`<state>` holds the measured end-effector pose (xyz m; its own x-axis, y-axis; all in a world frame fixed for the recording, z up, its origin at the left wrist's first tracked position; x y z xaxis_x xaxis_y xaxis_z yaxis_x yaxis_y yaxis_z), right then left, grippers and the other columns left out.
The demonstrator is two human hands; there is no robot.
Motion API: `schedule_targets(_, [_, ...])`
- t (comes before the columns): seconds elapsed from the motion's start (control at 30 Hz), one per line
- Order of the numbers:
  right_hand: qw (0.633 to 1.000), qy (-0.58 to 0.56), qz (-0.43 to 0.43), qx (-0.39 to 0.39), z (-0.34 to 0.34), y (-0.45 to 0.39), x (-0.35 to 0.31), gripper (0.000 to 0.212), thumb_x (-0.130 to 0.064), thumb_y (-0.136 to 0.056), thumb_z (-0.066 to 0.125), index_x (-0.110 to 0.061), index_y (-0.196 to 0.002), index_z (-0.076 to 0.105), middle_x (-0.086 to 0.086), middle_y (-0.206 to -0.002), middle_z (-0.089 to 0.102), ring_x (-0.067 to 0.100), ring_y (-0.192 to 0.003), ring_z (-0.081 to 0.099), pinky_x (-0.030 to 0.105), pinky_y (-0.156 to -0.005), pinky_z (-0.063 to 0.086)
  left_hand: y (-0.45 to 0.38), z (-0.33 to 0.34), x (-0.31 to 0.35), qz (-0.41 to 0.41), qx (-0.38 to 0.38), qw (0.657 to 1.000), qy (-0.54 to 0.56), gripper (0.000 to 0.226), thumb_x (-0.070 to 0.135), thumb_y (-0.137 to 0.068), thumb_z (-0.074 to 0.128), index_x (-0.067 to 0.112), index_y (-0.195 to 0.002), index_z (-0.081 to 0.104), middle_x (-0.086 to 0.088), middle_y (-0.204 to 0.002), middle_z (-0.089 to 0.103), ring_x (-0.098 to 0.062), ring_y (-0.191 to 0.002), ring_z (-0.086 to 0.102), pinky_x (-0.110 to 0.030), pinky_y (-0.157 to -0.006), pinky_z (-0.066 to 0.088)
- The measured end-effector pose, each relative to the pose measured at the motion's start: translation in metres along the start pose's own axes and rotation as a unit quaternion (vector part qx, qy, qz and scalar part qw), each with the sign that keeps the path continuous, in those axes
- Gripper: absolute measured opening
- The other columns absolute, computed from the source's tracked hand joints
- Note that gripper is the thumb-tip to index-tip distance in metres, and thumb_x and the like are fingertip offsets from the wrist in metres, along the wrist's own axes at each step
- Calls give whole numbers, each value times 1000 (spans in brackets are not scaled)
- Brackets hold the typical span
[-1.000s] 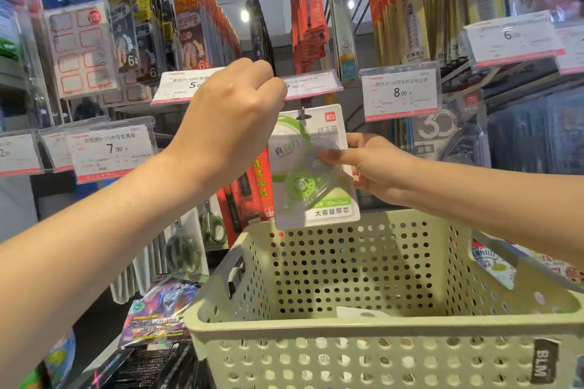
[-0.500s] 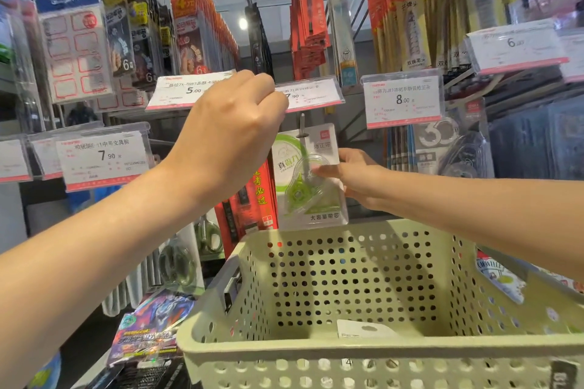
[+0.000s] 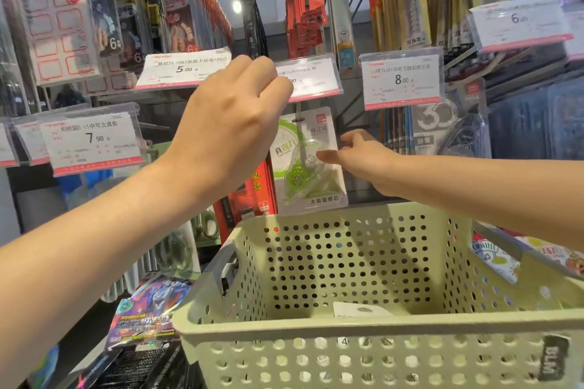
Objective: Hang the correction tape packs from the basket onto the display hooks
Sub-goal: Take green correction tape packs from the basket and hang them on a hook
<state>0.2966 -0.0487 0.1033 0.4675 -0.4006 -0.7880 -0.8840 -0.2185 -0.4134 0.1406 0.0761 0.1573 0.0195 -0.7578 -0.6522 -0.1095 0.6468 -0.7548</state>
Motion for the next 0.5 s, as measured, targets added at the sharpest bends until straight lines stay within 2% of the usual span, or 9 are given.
schedule_targets(0.07, [996, 50, -64, 32, -6, 21, -9, 68, -33, -83, 67, -15, -138, 33, 5, -139, 41, 21, -123, 44, 28, -93, 37, 4, 0, 9, 9, -3, 1000, 6, 16, -14, -69, 58, -5, -82, 60, -23, -81, 61, -34, -67, 54, -43, -50, 44])
schedule_targets(0.13, [983, 107, -146, 41, -6, 42, -15, 57, -24, -81, 67, -17, -132, 41, 1, -130, 46, 16, -117, 48, 26, -95, 39, 10, 2, 20, 20, -13, 999, 22, 13, -7, -69, 60, -5, -81, 61, -22, -79, 61, -33, -67, 54, -41, -49, 44])
schedule_targets(0.2, [970, 134, -202, 1, -4, 60, -16, 34, -15, -82, 63, -18, -114, 54, -8, -104, 56, 1, -93, 57, 14, -82, 45, 16, 7, 29, 23, -47, 997, 51, 12, 1, -68, 59, -2, -79, 61, -18, -76, 61, -32, -66, 56, -35, -46, 43])
schedule_targets(0.27, [965, 162, -186, -86, 3, 68, -7, 11, -10, -83, 60, -16, -92, 62, -13, -76, 56, -10, -60, 54, 5, -58, 41, 23, 16, 38, 26, -97, 991, 85, 12, 12, -67, 57, 4, -76, 58, -12, -72, 59, -30, -64, 57, -28, -45, 36])
schedule_targets(0.3, [960, 187, -161, -136, 8, 70, 1, 8, -10, -85, 58, -13, -88, 64, -11, -71, 58, -10, -54, 53, 6, -54, 42, 27, 21, 44, 24, -129, 985, 110, 11, 15, -69, 58, 7, -76, 54, -8, -71, 56, -29, -63, 56, -27, -45, 35])
schedule_targets(0.37, [936, 244, -87, -238, 19, 71, 24, 11, -12, -87, 54, -9, -90, 65, -1, -76, 64, -3, -60, 56, 12, -57, 48, 34, 34, 55, 3, -211, 967, 145, 13, 21, -78, 58, 13, -81, 48, -2, -75, 52, -25, -71, 56, -29, -51, 41])
schedule_targets(0.4, [920, 269, -56, -280, 25, 72, 36, 13, -13, -88, 53, -7, -92, 64, 2, -81, 64, 3, -65, 57, 15, -60, 50, 38, 42, 59, -17, -267, 950, 159, 16, 27, -82, 56, 14, -88, 49, 1, -81, 54, -23, -79, 56, -32, -60, 47])
schedule_targets(0.47, [885, 321, -29, -337, 35, 72, 54, 14, -12, -89, 52, -5, -95, 63, 2, -84, 61, 7, -71, 54, 20, -67, 50, 46, 58, 67, -54, -375, 904, 196, 26, 37, -83, 57, 17, -99, 54, 3, -90, 58, -19, -87, 57, -33, -74, 51])
schedule_targets(0.5, [867, 342, -22, -361, 39, 72, 60, 14, -13, -89, 54, -5, -96, 63, -2, -81, 58, 6, -71, 52, 21, -68, 49, 48, 64, 70, -76, -419, 876, 228, 28, 38, -81, 60, 18, -100, 56, 4, -90, 59, -19, -86, 57, -33, -75, 52])
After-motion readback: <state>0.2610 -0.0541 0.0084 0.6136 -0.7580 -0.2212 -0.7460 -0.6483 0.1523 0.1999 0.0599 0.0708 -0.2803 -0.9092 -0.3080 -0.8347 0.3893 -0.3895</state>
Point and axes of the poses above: each hand's wrist, its own y-axis away from the middle knuckle, its own z-axis out of the palm, x = y × z, the point moved 4 cm from there along -y, towards the middle knuckle
